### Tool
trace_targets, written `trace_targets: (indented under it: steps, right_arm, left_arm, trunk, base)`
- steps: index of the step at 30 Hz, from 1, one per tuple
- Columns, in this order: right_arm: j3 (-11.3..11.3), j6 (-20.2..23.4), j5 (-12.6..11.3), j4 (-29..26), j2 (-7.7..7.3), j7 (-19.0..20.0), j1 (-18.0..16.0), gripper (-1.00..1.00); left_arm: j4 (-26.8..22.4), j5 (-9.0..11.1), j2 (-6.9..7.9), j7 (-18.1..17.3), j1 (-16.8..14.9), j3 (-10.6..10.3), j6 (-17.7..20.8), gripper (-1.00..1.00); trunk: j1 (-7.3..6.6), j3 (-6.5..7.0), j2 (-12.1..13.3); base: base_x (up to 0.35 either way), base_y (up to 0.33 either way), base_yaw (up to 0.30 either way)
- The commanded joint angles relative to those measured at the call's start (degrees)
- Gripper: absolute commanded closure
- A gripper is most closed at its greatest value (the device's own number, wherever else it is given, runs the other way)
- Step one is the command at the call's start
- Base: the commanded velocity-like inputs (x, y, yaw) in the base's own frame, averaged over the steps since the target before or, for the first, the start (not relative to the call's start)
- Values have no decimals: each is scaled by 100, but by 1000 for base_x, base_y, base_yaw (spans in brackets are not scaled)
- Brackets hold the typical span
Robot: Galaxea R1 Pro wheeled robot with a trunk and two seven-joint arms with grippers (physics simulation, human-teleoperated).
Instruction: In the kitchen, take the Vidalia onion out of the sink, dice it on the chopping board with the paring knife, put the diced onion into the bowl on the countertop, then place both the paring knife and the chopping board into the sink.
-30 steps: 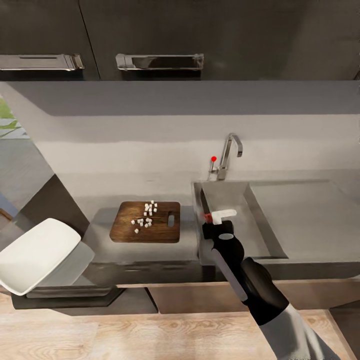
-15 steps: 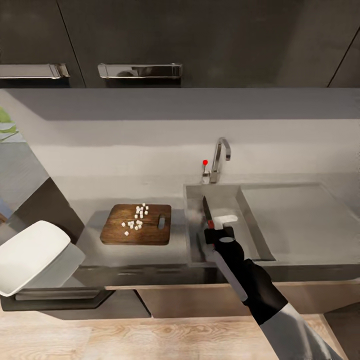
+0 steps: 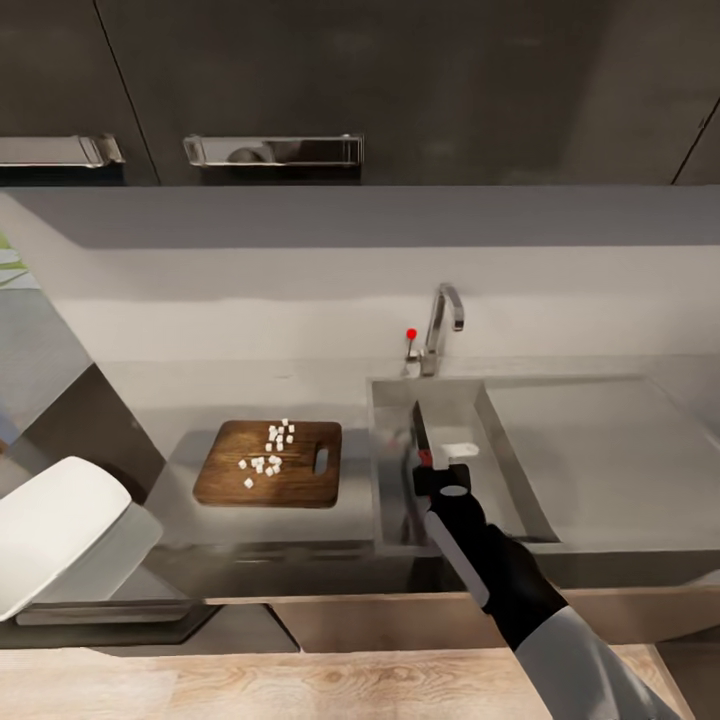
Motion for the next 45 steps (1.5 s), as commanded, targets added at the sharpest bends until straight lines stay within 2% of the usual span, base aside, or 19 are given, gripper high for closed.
trace_targets:
  steps: [1,8,10,13,23,24,32,35,37,39,41,45]
  right_arm:
    - [15,9,-55,83,7,-54,-7,100]
    - [19,-38,-122,516,33,42,-7,100]
    - [19,-203,-347,679,22,222,-7,100]
    - [19,-336,-521,869,12,366,-7,100]
    - [18,-373,-578,927,-6,409,-7,100]
    - [19,-373,-580,926,-8,409,-7,-100]
    - [-3,-361,-515,838,-40,353,-7,-100]
    - [-2,-321,-520,382,-63,338,-7,-100]
    - [13,-211,-522,-152,-165,332,-7,-100]
    - [24,128,-534,-855,-343,330,-7,-100]
    - [26,350,-537,-1356,-458,330,-7,-100]
    - [27,450,-535,-1603,-581,330,-7,-100]
  left_arm:
    - [-9,27,0,-8,3,5,-6,-100]
    - [-15,27,0,-8,3,5,-6,-100]
    - [-17,27,0,-8,3,5,-6,-100]
    - [-17,27,0,-8,3,5,-6,-100]
    - [-17,27,0,-8,3,5,-6,-100]
    - [-17,27,0,-8,3,5,-6,-100]
    - [-15,27,0,-8,3,5,-6,-100]
    - [-17,27,0,-8,3,5,-6,-100]
    - [-17,27,-2,-8,3,5,-6,-100]
    - [-17,27,-5,-8,3,5,-6,-100]
    - [-17,27,-4,-8,3,5,-6,-100]
    - [-13,27,-3,-8,3,5,-6,-100]
  trunk:
    - [6,-9,-10]
    - [6,-9,-10]
    - [6,-9,-10]
    - [6,-9,-10]
    - [6,-9,-10]
    - [6,-9,-10]
    - [6,-9,-10]
    - [6,-9,-10]
    - [6,-9,-10]
    - [6,-9,-10]
    - [6,-9,-10]
    - [6,-9,-10]
  base:
    - [176,0,0]
    - [34,0,0]
    - [1,0,0]
    - [0,0,0]
    - [0,0,0]
    - [0,0,0]
    - [0,0,0]
    - [0,0,0]
    - [0,0,0]
    - [0,0,0]
    - [0,0,0]
    - [0,0,0]
